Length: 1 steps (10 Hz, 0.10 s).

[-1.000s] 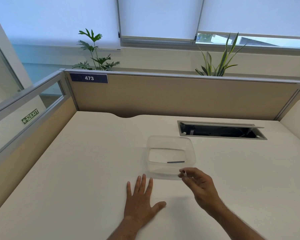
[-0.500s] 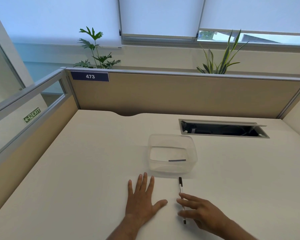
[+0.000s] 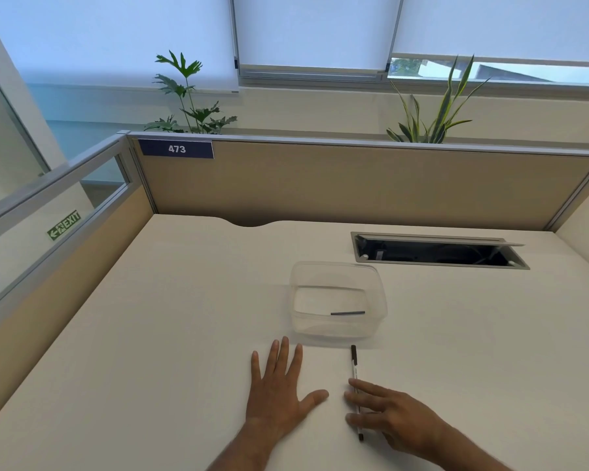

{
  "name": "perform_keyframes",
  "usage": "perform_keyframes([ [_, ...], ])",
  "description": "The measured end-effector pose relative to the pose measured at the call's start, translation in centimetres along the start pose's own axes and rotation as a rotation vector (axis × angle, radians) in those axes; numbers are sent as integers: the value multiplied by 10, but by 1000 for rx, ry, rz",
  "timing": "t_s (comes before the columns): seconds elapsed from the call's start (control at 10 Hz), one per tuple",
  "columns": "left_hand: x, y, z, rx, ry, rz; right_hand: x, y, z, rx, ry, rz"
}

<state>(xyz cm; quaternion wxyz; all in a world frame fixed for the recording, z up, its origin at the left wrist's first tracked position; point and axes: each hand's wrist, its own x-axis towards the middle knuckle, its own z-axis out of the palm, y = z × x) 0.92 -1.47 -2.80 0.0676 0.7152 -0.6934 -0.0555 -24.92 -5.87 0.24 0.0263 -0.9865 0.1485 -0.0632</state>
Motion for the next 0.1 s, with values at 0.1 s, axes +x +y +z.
perform_keyframes([
  [0.1, 1, 0, 3, -3, 28, -5, 0, -1, -4, -1, 7, 5],
])
